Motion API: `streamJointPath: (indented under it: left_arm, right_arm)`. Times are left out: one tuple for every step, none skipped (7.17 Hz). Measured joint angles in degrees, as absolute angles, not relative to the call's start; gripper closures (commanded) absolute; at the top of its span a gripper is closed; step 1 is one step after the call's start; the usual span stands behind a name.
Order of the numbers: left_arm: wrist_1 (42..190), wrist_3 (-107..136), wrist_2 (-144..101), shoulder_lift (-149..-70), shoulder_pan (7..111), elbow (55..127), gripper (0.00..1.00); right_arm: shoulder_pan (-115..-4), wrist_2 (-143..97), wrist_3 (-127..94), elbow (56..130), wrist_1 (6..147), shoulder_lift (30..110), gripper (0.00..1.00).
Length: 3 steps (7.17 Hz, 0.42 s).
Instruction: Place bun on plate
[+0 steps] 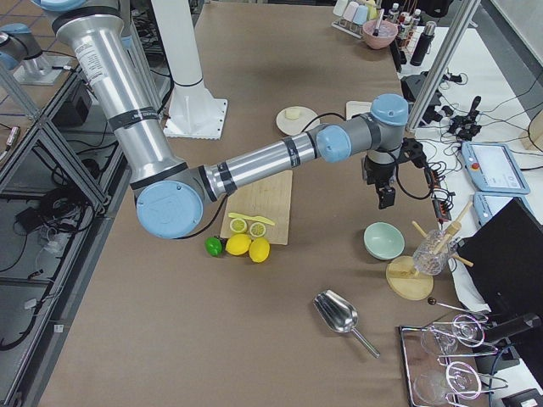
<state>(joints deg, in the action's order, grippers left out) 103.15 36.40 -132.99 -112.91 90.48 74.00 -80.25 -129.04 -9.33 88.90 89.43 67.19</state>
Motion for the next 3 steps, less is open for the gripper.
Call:
streamJointPath:
  left_arm:
    - [103.1, 36.2, -133.1, -112.8, 90.6, 73.8, 0.02]
    - [102.8, 36.2, -133.2, -112.8, 90.7, 73.9, 0.02]
    - [102.4, 36.2, -133.2, -112.8, 90.7, 73.9, 0.02]
  right_arm:
    - [-80.7, -129.4, -9.4, 89.0, 89.4, 67.9, 0.0]
    - [-81.1, -130.0, -9.6, 89.0, 89.4, 68.3, 0.0]
    - [-81.3, -130.3, -9.7, 89.0, 89.4, 68.5, 0.0]
